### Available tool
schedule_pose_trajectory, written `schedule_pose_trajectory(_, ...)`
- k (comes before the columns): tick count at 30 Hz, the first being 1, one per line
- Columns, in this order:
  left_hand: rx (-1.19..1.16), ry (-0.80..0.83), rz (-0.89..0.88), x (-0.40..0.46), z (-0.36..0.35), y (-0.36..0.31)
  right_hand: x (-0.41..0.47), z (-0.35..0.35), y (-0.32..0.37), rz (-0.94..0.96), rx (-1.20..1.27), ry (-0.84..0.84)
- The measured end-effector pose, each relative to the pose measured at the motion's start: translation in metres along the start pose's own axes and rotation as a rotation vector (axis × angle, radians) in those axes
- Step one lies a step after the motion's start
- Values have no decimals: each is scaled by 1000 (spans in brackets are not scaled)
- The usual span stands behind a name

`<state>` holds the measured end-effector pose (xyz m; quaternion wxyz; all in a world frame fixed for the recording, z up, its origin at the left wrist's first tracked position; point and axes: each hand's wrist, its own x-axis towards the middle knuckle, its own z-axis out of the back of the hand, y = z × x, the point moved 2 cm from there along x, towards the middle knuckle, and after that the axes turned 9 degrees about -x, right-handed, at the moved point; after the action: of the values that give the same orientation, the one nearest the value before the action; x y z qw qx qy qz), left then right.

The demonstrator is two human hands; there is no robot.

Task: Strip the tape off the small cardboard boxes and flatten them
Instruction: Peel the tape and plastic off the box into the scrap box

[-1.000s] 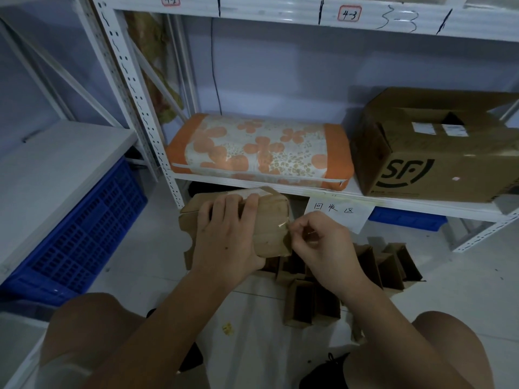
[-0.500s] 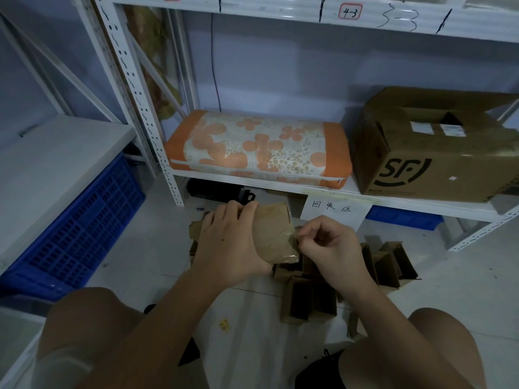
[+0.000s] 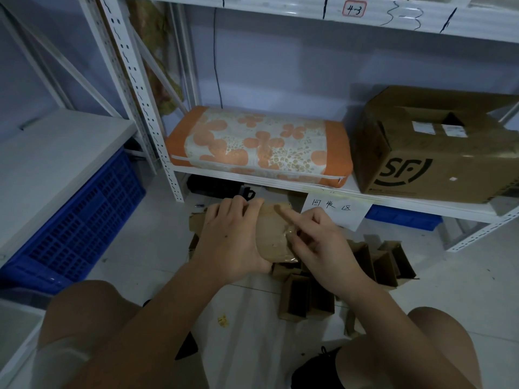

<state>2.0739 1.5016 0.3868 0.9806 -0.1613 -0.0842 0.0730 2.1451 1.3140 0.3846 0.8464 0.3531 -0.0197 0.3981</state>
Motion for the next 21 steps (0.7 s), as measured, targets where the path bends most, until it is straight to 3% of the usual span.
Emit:
schedule_pose_trajectory(7, -10, 31, 24, 0, 8, 2, 13, -5, 6, 91, -201, -157)
schedule_pose_trajectory(11, -124, 147, 132, 2, 10, 4, 16, -6, 11, 67, -198, -246)
schedule_pose_trajectory(21, -331, 247, 222, 2, 1, 8, 6, 0, 8, -97, 69, -265)
